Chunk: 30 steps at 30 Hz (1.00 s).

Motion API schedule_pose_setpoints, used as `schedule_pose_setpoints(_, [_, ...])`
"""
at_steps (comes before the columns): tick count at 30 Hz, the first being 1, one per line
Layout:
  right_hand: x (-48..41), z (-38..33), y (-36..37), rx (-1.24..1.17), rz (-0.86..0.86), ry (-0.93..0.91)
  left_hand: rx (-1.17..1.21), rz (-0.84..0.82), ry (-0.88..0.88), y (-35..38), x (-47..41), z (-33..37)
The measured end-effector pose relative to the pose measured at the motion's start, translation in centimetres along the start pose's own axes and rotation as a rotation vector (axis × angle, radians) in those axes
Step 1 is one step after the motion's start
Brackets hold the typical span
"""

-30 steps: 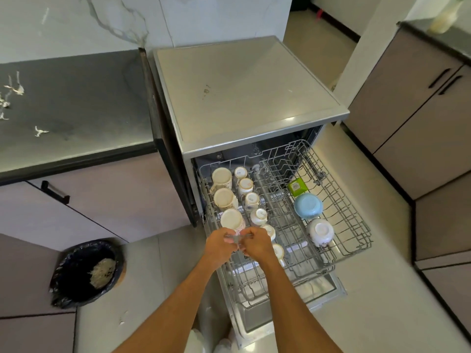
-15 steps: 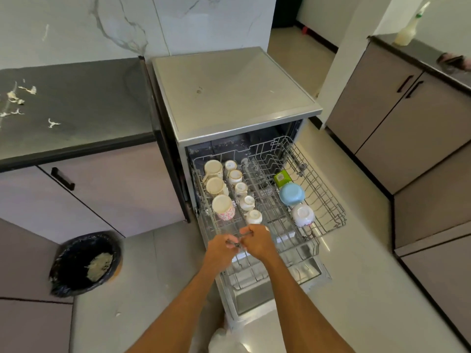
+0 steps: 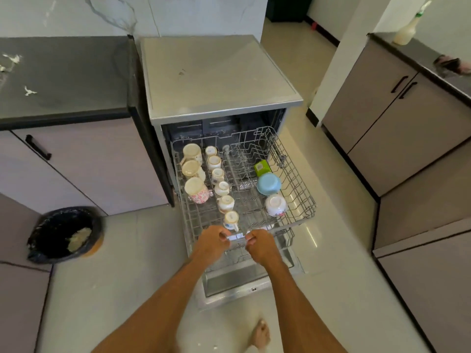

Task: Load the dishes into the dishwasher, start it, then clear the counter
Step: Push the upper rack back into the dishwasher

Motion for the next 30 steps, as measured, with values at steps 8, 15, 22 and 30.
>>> schedule_pose_setpoints(8, [-4.8, 7.0, -3.5, 0.131, -0.076, -0.023, -0.140, 0.015, -0.086, 6.3, -2.5, 2.3])
schedule_pose_setpoints(15, [-10.1, 8.4, -3.4, 0.224, -0.031, -0.144, -0.300, -0.007, -0.103, 9.4, -5.4, 1.0])
schedule_pose_setpoints(22, [-13.4, 8.8, -0.8, 0.383, -0.037, -0.310, -0.444, -0.091, -0.114, 11.8, -7.5, -2.2])
schedule_pose_setpoints(30, [-15.6, 8.9, -0.2, 0.472, -0.021, -0.377, -0.623, -0.189, -0.067, 13.1, -9.4, -3.3])
Point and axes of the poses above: each hand's wrist, its own x-axis away from the middle knuckle, its own y-axis out of the palm, z = x × y, the point moved 6 cm from there along -x, towards the middle knuckle, and after that the axes turned 12 degrees about y, right-handed, at the moved point
